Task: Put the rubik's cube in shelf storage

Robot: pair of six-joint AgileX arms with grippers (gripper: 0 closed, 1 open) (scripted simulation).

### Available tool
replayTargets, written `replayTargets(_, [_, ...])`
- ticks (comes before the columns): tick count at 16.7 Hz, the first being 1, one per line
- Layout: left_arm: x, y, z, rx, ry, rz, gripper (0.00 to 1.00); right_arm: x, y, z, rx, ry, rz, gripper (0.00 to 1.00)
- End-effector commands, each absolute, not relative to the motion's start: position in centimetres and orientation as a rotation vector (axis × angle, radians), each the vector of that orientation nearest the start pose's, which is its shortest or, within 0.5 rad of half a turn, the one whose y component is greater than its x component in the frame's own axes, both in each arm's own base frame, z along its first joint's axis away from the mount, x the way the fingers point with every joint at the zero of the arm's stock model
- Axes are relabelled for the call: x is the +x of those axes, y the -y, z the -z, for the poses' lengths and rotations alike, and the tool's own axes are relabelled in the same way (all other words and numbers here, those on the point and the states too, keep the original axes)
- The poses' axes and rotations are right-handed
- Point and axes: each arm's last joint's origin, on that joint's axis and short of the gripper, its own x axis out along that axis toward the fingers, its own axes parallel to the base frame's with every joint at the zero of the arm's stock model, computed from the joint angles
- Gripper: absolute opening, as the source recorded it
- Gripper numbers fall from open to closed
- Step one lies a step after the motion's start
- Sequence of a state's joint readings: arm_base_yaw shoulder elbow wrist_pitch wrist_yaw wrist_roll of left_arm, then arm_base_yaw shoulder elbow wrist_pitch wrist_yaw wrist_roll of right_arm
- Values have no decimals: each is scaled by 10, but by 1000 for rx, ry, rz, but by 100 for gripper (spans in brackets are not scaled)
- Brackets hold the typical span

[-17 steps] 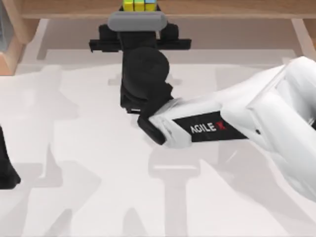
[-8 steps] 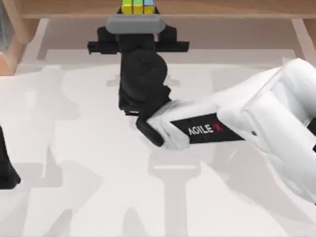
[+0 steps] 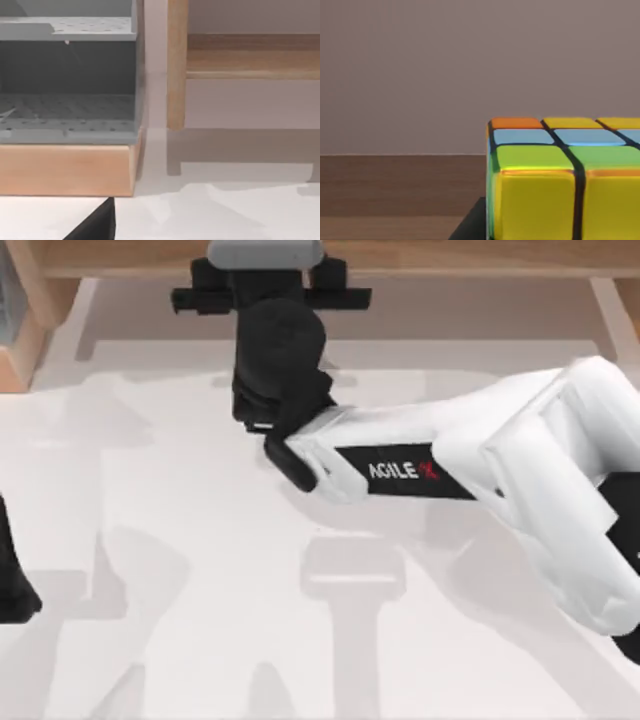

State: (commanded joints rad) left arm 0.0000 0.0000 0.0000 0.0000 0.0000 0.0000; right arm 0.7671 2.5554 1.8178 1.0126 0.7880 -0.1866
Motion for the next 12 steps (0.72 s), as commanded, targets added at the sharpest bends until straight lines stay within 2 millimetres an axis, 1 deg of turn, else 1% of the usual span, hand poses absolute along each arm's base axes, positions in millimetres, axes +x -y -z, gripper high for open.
replayTargets(6, [106,1,-160,0,0,0,100,439,-372,-150,-6,195,14,0])
replayTargets(8, [106,1,-160,0,0,0,100,449,-372,-157,3,204,14,0])
replayTargets(10, [106,1,-160,0,0,0,100,459,-370,-158,0,201,12,0])
replayTargets(12, [106,1,-160,0,0,0,100,463,-368,-157,-3,197,9,0])
